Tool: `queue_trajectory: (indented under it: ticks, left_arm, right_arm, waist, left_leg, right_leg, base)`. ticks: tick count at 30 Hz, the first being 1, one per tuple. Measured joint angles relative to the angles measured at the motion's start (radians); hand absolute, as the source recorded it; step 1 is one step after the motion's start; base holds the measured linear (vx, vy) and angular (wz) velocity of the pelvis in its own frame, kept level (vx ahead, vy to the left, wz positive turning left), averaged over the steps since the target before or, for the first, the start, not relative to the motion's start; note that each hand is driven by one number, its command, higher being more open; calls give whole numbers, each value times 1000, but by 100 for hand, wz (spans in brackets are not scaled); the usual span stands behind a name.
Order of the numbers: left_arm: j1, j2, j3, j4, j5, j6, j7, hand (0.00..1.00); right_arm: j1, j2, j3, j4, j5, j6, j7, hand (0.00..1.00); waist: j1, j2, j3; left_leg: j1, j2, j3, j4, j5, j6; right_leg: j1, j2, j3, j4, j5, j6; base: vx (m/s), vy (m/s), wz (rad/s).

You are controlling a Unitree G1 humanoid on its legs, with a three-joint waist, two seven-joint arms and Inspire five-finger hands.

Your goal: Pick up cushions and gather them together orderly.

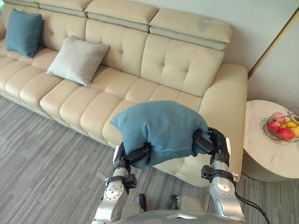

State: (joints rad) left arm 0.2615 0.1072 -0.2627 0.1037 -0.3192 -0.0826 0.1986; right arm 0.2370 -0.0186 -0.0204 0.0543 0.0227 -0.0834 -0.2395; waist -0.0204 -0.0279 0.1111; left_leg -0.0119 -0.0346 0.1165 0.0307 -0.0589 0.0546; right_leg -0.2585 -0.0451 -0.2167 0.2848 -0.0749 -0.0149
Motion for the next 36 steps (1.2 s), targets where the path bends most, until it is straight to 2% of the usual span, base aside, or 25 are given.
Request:
queue_trajectory:
  ticks: [1, 2, 6, 7, 8, 9, 10, 11, 12, 14, 16, 17, 18, 19, 20, 21, 22, 26, 31, 36]
  left_arm:
    - [-1, -3, -1, -2, 1, 0, -2, 0]
    - [-2, -20, -1, -9, 1, 1, -3, 0]
    - [9, -60, -1, -12, 1, 4, -11, 0]
    - [13, -67, -1, -12, 1, 4, -14, 0]
    - [29, -76, 0, -20, 1, 4, -16, 0]
    - [39, -80, 1, -27, 0, 3, -19, 0]
    - [60, -89, 4, -44, 0, 3, -30, 0]
    - [78, -100, 11, -66, 0, 1, -35, 0]
    - [83, -105, 13, -75, 0, -2, -37, 0]
    - [85, -108, 15, -80, 0, -4, -37, 0]
    - [91, -108, 16, -80, 0, -4, -38, 0]
    - [97, -109, 16, -81, 0, -4, -39, 0]
    - [101, -111, 16, -83, 0, -4, -40, 0]
    - [118, -112, 17, -86, 1, -3, -39, 0]
    - [125, -104, 24, -90, 2, -1, -39, 0]
    - [126, -102, 30, -93, 2, -1, -39, 0]
    - [127, -100, 42, -93, 2, 2, -35, 0]
    - [138, -98, 42, -99, 2, 4, -31, 0]
    - [141, -89, 36, -99, 4, 4, -31, 0]
    - [145, -56, 24, -85, 10, 6, -31, 0]
  right_arm:
    - [0, -1, 0, 0, 0, 0, 0, 0]
    - [-1, -15, 0, -12, 0, 0, -1, 0]
    - [41, -28, 0, -100, -1, 6, -4, 0]
    - [57, -29, 0, -125, -1, 6, -5, 0]
    - [73, -30, 2, -156, -2, 6, -5, 0]
    - [80, -32, 4, -172, -2, 6, -5, 0]
    - [96, -42, 8, -212, -2, 6, -4, 0]
    - [94, -51, 15, -232, -3, 6, -4, 0]
    - [89, -52, 16, -238, -3, 6, -3, 0]
    - [83, -48, 16, -234, -3, 7, -3, 0]
    - [82, -43, 18, -233, -4, 7, -3, 0]
    - [82, -41, 18, -232, -4, 7, -3, 0]
    - [82, -42, 18, -230, -4, 7, -3, 0]
    - [80, -48, 23, -212, -5, 8, -3, 0]
    - [86, -29, 29, -201, -4, 21, -4, 0]
    - [86, -23, 35, -198, -4, 23, -5, 0]
    - [83, -19, 50, -195, -5, 25, -5, 0]
    - [82, -21, 56, -187, -4, 25, -5, 0]
    - [82, -29, 56, -160, -4, 24, -4, 0]
    - [82, -30, 55, -92, -46, 26, -5, 0]
  waist:
    - [-3, 0, 0]
    - [-2, 14, -3]
    - [-5, 30, -13]
    - [-5, 31, -13]
    - [-2, 33, -14]
    - [-1, 38, -17]
    - [13, 52, -28]
    - [23, 64, -36]
    - [32, 68, -39]
    - [57, 75, -44]
    - [67, 68, -39]
    - [68, 71, -41]
    - [68, 79, -44]
    - [68, 96, -57]
    - [64, 69, -55]
    - [65, 54, -50]
    - [66, 33, -42]
    - [66, 29, -46]
    - [66, 28, -55]
    - [58, 21, -82]
  left_leg:
    - [0, -1, -5, 13, -11, -7]
    - [-7, 16, -9, 47, -36, -28]
    - [22, 53, -16, 103, -60, -64]
    - [22, 61, -6, 151, -76, -85]
    - [8, 75, 25, 263, -107, -105]
    - [-11, 87, 47, 339, -121, -107]
    - [-74, 120, 103, 516, -136, -109]
    - [-121, 155, 154, 616, -172, -85]
    - [-139, 171, 171, 639, -195, -71]
    - [-161, 214, 172, 597, -229, -60]
    - [-160, 219, 133, 489, -225, -62]
    - [-149, 217, 82, 348, -198, -71]
    - [-139, 218, 61, 292, -163, -68]
    - [-114, 232, 37, 241, -43, -168]
    - [-104, 211, 32, 254, -51, -158]
    - [-105, 200, 22, 268, -53, -154]
    - [-112, 178, -25, 305, -59, -144]
    - [-94, 149, -47, 299, -77, -118]
    - [-44, 137, -61, 220, -78, -117]
    - [-24, 131, -64, 142, -68, -129]
  right_leg:
    - [9, 4, 1, -8, 17, -48]
    - [19, 14, -13, -1, 2, -61]
    - [92, 37, -56, -16, -9, -69]
    - [129, 43, -58, -38, -11, -66]
    - [187, 51, -58, -77, -12, -63]
    - [212, 56, -57, -96, -12, -63]
    - [253, 62, -43, -139, -12, -63]
    - [276, 67, -5, -173, -15, -66]
    - [285, 67, 19, -189, -20, -71]
    - [300, 57, 70, -199, -20, -71]
    - [307, 37, 108, -193, -25, -63]
    - [295, 25, 137, -167, -43, -32]
    - [289, 28, 147, -154, -53, -17]
    - [274, 37, 171, -125, -78, 20]
    - [277, 17, 175, -118, -82, 25]
    - [277, 7, 181, -116, -86, 33]
    - [279, -10, 203, -115, -90, 47]
    - [278, -34, 244, -127, -75, 70]
    - [279, -32, 280, -155, -57, 81]
    - [278, -33, 325, -246, 7, 93]
  base:
    - [263, -89, 16]
    - [293, -94, 6]
    - [287, -83, 24]
    - [217, -37, 17]
    - [205, -34, 7]
    - [233, -19, -15]
    - [196, 30, -40]
    - [209, 58, -52]
    - [191, 99, -61]
    - [143, 152, -64]
    - [86, 167, -60]
    - [76, 186, -55]
    - [122, 294, -69]
    - [116, 237, -55]
    - [112, 233, -53]
    - [99, 214, -43]
    - [81, 238, -46]
    - [20, 130, -30]
    - [-41, 70, -26]
    - [-11, 58, -27]
